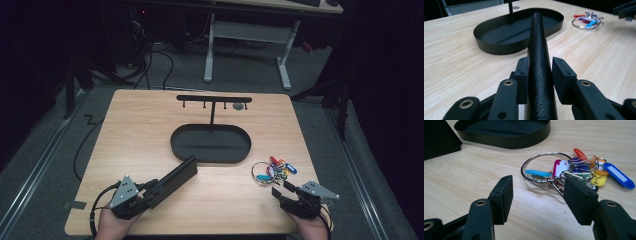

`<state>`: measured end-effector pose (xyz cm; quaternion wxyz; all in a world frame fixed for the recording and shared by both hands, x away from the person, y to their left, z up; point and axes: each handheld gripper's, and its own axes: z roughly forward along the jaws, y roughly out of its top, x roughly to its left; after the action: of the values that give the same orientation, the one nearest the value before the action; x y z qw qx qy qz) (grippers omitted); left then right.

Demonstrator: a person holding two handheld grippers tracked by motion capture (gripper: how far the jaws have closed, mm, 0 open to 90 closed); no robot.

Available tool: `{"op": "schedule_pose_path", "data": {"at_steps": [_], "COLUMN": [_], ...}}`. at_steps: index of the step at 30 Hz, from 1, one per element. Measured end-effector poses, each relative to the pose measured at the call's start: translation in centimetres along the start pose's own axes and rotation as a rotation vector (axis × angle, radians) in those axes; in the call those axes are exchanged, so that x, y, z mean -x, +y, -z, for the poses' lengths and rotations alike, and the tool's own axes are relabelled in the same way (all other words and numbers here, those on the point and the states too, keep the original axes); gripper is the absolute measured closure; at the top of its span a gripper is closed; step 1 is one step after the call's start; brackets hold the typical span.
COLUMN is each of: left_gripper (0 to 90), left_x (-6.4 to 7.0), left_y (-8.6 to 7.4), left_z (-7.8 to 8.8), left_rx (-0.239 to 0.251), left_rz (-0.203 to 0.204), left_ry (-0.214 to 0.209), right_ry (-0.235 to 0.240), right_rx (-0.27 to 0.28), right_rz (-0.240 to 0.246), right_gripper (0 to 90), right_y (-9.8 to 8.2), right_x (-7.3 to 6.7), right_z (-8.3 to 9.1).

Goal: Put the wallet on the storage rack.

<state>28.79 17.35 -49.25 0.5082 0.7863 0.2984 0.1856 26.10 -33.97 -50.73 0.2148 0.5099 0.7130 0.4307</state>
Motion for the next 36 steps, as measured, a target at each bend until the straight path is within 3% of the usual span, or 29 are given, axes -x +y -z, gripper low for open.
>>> {"op": "schedule_pose_path", "data": {"at_steps": [4,6,11,13,20,24,25,26,31,34,36], "left_gripper": [66.8,66.8,67.5,67.8,68.0,66.0,64.7,64.4,64.6,61.8,62.4], "left_x": [0.3,0.5,1.0,1.2,1.8,2.2,2.4,2.4,2.5,1.7,1.1], "left_y": [0.3,0.6,1.0,1.3,2.4,3.3,3.7,3.7,4.6,5.0,5.1], "left_z": [-0.2,-0.5,-0.9,-1.1,-1.6,-2.0,-2.2,-2.2,-3.0,-3.4,-3.6], "left_rx": [-0.037,-0.09,-0.138,-0.161,-0.268,-0.337,-0.376,-0.376,-0.471,-0.539,-0.555], "left_rz": [-0.019,-0.068,-0.086,-0.073,-0.082,-0.118,-0.13,-0.13,-0.168,-0.122,-0.109], "left_ry": [0.024,0.044,0.052,0.057,0.059,0.083,0.091,0.091,0.097,0.061,0.057], "right_ry": [0.014,0.023,0.042,0.048,0.084,0.113,0.117,0.117,0.127,0.127,0.122], "right_rx": [-0.014,-0.021,-0.024,-0.02,-0.029,-0.044,-0.042,-0.042,-0.027,-0.016,-0.005], "right_rz": [-0.003,-0.006,-0.009,-0.01,-0.007,-0.021,-0.016,-0.016,-0.01,0.002,0.002], "right_gripper": [41.3,41.3,41.2,41.2,41.0,40.9,40.9,40.9,40.8,40.7,40.7], "right_y": [-0.2,-0.3,-0.3,-0.2,-0.3,-0.3,-0.2,-0.2,0.1,0.3,0.3], "right_x": [0.1,0.1,0.5,0.6,0.8,1.0,1.0,1.0,0.7,0.4,0.5], "right_z": [-0.3,-0.5,-0.6,-0.6,-0.8,-1.1,-1.2,-1.2,-1.0,-0.6,-0.2]}}
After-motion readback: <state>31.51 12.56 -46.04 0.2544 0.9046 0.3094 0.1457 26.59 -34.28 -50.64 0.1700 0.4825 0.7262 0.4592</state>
